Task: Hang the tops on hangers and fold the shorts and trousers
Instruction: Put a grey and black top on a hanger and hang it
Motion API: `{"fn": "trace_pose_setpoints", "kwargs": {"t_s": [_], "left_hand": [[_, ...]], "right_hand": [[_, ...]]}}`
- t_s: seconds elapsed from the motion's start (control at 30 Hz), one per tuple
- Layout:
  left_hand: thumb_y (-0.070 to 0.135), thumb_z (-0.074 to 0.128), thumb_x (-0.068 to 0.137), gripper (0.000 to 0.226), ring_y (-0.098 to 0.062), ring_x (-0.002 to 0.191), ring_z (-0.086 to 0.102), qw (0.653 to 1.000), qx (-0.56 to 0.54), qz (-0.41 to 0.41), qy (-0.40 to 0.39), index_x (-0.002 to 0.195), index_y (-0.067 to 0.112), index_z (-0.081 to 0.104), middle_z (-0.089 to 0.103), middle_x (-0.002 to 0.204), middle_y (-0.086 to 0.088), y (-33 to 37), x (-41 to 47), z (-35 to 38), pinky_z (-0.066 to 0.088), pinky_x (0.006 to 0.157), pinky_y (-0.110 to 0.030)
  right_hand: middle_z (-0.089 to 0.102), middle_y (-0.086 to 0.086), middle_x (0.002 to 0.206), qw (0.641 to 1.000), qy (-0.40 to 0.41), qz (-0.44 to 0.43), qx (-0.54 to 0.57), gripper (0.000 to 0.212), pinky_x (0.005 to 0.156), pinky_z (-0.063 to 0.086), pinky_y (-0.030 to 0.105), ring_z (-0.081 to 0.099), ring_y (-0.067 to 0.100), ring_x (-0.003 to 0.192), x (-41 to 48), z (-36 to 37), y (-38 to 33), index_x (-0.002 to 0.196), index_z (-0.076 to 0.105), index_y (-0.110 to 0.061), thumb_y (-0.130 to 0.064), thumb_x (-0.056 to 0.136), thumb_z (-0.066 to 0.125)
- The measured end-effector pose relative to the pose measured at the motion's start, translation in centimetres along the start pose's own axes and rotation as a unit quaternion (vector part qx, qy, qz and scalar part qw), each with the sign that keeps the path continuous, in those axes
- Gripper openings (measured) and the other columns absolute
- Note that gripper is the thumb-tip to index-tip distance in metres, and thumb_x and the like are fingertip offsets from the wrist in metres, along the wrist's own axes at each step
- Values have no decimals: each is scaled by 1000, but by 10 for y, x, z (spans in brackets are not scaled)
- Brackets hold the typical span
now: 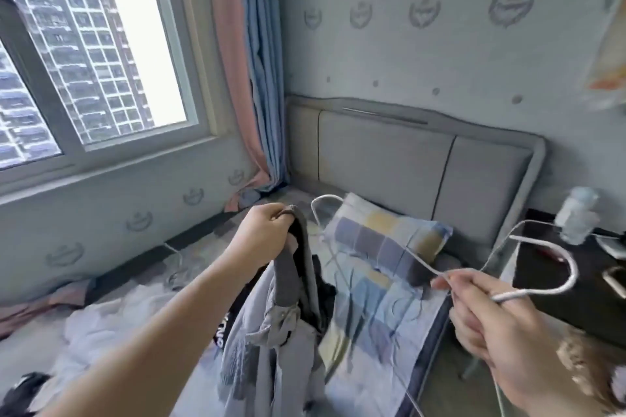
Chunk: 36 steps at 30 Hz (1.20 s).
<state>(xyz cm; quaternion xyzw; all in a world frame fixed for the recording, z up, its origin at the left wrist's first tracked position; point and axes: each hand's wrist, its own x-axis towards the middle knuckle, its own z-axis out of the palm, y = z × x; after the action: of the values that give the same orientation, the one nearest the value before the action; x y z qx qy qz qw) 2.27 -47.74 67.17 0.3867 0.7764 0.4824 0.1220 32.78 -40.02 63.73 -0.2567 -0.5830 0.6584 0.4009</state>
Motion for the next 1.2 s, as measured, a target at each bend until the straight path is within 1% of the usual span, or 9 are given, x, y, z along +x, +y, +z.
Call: {"fn": "trace_pose_setpoints", "kwargs": {"t_s": [0.1, 0.33, 0.5, 0.63, 0.73, 0.8, 0.97, 1.07, 1.2], "left_hand": [[14, 53, 97, 25, -14, 59, 56, 994, -36, -102, -20, 83, 3, 70, 69, 66, -11, -68, -35, 16, 41, 55, -24], [17, 55, 97, 29, -11, 58, 49, 979, -64, -188, -34, 73, 4, 64, 54, 59, 1, -138, -105, 36, 36, 57, -28], [19, 59, 97, 31, 1, 52, 41, 990, 4, -120, -80, 67, 22, 69, 50, 48, 25, -140, -122, 25, 34, 51, -27], [14, 63, 94, 30, -6, 47, 41, 987, 39, -55, -144, 68, 26, 70, 54, 51, 10, -124, -126, 15, 32, 46, -18], [17, 62, 96, 31, -6, 46, 44, 977, 102, 19, -189, 67, 27, 63, 59, 56, 9, -101, -130, 15, 35, 47, -14], [19, 60, 96, 25, -9, 46, 48, 971, 98, 33, -214, 74, 28, 68, 64, 61, 7, -85, -134, 20, 37, 46, -16], [19, 60, 94, 17, -15, 53, 52, 963, 73, 64, -252, 82, 15, 71, 63, 66, -4, -55, -141, 41, 41, 49, -26], [18, 64, 93, 15, -5, 58, 55, 961, 104, 61, -250, 86, 22, 76, 66, 66, 7, -53, -140, 41, 41, 52, -16], [23, 69, 89, 12, 1, 65, 59, 945, 117, 94, -290, 94, 33, 74, 67, 74, 19, -52, -142, 34, 44, 59, -11]], "right_hand": [[19, 0, 52, 996, -23, 87, -18, 27, 42, 17, 11, 13, 8, 43, -23, -2, 50, 84, 73, -8, -31, 84, 59], [25, -2, 50, 974, -77, 193, -93, 28, 38, 19, 16, 19, 11, 41, -69, 2, 98, 83, 74, -14, -38, 83, 60], [33, -1, 49, 964, -94, 153, -194, 24, 43, 26, 17, 29, 11, 44, -76, 2, 88, 83, 75, -20, -37, 87, 57], [54, -13, 48, 947, -130, 70, -285, 23, 48, 37, 7, 52, 0, 47, -74, -1, 72, 80, 75, -20, -20, 97, 59], [61, 8, 61, 914, -177, 44, -363, 25, 57, 45, 37, 56, 25, 57, -66, 4, 67, 88, 73, -36, -48, 98, 54], [61, 4, 61, 904, -192, 34, -382, 21, 59, 46, 35, 56, 22, 57, -57, 15, 73, 88, 72, -40, -44, 99, 54], [59, 8, 60, 941, -211, 78, -254, 22, 51, 38, 29, 48, 18, 51, -54, 61, 126, 88, 75, -22, -19, 101, 58], [46, -12, 48, 976, -159, 85, -118, 22, 46, 29, 14, 38, 4, 42, -61, 62, 143, 82, 75, -30, -29, 96, 59], [33, -6, 46, 981, -160, 99, -53, 26, 42, 20, 24, 23, 15, 41, -63, 53, 142, 86, 75, -21, -42, 91, 60]]}}
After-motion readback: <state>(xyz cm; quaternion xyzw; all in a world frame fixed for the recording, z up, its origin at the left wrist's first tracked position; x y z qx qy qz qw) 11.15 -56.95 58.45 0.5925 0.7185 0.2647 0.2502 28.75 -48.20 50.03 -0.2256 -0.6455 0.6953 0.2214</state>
